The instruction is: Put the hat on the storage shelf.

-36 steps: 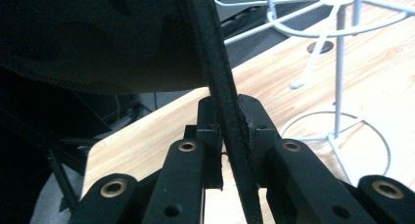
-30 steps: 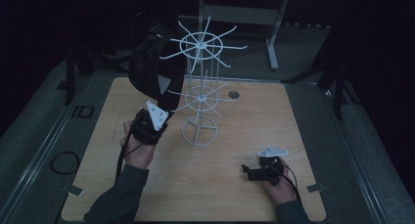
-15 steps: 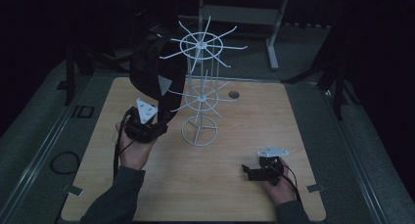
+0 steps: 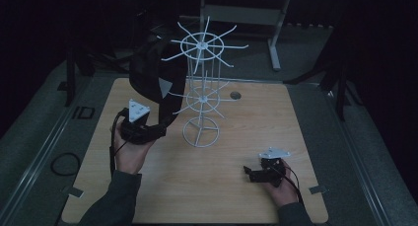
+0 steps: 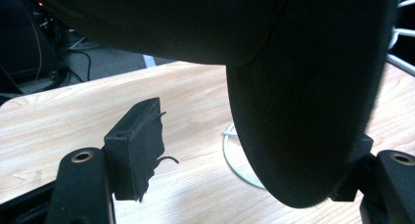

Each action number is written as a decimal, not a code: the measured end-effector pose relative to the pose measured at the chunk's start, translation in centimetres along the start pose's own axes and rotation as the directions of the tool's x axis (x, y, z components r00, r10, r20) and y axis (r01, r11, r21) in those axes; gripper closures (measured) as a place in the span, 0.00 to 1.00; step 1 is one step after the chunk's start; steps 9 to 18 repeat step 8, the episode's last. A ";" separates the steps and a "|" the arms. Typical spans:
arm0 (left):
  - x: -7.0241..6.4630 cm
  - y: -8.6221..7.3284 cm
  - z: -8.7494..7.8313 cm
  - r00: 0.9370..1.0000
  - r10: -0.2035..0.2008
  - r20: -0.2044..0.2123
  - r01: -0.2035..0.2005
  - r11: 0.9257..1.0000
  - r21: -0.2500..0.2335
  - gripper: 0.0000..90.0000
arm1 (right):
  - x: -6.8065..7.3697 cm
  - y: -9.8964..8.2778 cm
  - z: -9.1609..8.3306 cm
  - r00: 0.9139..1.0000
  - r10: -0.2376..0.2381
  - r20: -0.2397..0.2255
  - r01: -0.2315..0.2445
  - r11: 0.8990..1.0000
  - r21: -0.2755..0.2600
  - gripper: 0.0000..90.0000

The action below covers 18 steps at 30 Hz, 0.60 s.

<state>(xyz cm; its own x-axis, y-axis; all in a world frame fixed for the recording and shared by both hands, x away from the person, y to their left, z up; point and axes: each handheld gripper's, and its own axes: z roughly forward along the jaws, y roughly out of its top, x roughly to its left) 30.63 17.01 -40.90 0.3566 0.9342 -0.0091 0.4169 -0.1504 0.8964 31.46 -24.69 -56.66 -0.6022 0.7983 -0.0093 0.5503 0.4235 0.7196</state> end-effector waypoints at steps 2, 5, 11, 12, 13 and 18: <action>0.2 -0.1 -0.2 1.000 -0.005 0.001 0.005 1.000 -0.003 0.32 | 0.0 0.0 0.0 1.000 0.000 0.000 0.000 1.000 0.000 0.13; 0.3 -0.3 -0.3 1.000 -0.017 0.005 0.017 1.000 -0.006 0.32 | 0.0 0.0 0.0 1.000 -0.001 0.001 0.001 1.000 -0.001 0.13; 0.4 -0.5 -0.3 1.000 -0.029 0.011 0.029 1.000 -0.007 0.32 | 0.0 0.0 0.0 1.000 0.000 0.001 0.000 1.000 0.000 0.13; 0.4 -0.5 -0.3 1.000 -0.029 0.011 0.029 1.000 -0.007 0.32 | 0.0 0.0 0.0 1.000 0.000 0.001 0.000 1.000 0.000 0.13; 0.4 -0.5 -0.3 1.000 -0.029 0.011 0.029 1.000 -0.007 0.32 | 0.0 0.0 0.0 1.000 0.000 0.001 0.000 1.000 0.000 0.13; 0.4 -0.5 -0.3 1.000 -0.029 0.011 0.029 1.000 -0.007 0.32 | 0.0 0.0 0.0 1.000 0.000 0.001 0.000 1.000 0.000 0.13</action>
